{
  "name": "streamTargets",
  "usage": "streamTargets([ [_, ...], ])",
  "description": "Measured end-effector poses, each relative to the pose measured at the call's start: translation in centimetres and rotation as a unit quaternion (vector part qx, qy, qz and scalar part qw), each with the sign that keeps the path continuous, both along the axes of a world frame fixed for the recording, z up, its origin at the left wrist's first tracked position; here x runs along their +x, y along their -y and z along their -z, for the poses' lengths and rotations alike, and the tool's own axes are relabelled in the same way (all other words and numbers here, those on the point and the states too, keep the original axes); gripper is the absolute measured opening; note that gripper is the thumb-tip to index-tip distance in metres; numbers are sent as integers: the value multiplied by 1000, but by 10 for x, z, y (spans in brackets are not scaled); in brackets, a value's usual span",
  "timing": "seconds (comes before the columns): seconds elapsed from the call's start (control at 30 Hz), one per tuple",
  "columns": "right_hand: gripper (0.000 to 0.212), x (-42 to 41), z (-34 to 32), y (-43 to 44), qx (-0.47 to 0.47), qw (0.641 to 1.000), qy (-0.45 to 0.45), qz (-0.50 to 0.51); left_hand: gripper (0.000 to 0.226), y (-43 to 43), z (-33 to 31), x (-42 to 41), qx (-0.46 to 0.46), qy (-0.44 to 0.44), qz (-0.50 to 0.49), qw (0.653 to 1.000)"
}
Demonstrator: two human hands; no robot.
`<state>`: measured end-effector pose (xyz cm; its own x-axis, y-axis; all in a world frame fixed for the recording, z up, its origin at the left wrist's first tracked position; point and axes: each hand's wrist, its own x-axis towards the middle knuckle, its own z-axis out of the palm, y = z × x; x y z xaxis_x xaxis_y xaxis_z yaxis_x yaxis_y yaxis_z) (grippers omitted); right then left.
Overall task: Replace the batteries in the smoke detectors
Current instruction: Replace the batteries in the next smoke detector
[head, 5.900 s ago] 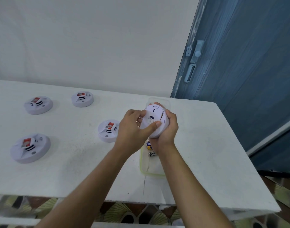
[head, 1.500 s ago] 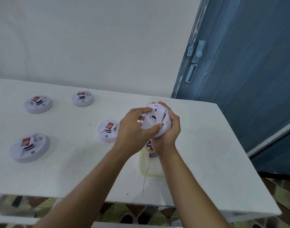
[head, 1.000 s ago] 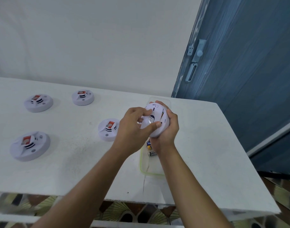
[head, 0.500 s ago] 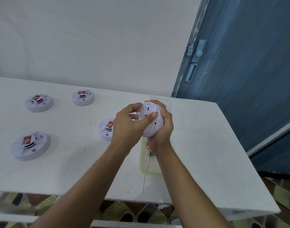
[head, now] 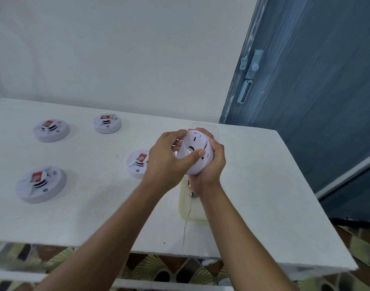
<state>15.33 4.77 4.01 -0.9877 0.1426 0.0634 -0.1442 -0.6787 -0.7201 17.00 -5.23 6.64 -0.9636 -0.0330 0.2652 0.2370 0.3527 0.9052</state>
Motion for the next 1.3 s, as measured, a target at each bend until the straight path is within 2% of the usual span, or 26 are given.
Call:
streamTargets([
  [0.1, 49, 2, 3, -1, -12, 1000, 27, -2, 57, -2, 3, 2, -28, -11, 0, 1000],
  [0.2, 42, -1, 5, -5, -36, 998, 47, -11, 53, 1, 5, 0, -40, -1, 12, 999],
  [0.3, 35, -3, 3, -15, -71, 993, 85, -34, 39, 10, 2, -6, 54, 59, 72, 994],
  [0.4, 37, -4, 1, -21, -121, 985, 100, -69, 26, 17, -2, -8, 142, 70, 82, 984],
  [0.47, 38, -2, -2, -22, -143, 980, 108, -83, 21, 20, -4, -9, 138, 57, 77, 986],
  [0.53, 39, -1, -5, -23, -150, 977, 119, -93, 18, 21, -5, -7, 92, 36, 93, 991],
  [0.63, 43, 0, -4, -24, -136, 976, 142, -92, 18, 21, -5, -4, 22, 0, 121, 992],
  [0.73, 42, -1, -3, -24, -109, 980, 146, -84, 24, 19, -5, -2, -19, 19, 110, 994],
  [0.9, 26, 1, -4, -18, 5, 992, 105, -68, 33, 11, -3, -5, 26, 38, 84, 995],
  [1.0, 27, 0, -1, -14, 52, 993, 103, -37, 35, 9, -1, -6, 71, 49, 79, 993],
  [1.17, 24, 0, -2, -14, 74, 991, 109, -28, 27, 5, 5, -6, 95, 34, 103, 990],
  [1.3, 22, -2, -5, -15, 104, 989, 101, -40, 24, 7, 6, -5, 69, 27, 108, 991],
])
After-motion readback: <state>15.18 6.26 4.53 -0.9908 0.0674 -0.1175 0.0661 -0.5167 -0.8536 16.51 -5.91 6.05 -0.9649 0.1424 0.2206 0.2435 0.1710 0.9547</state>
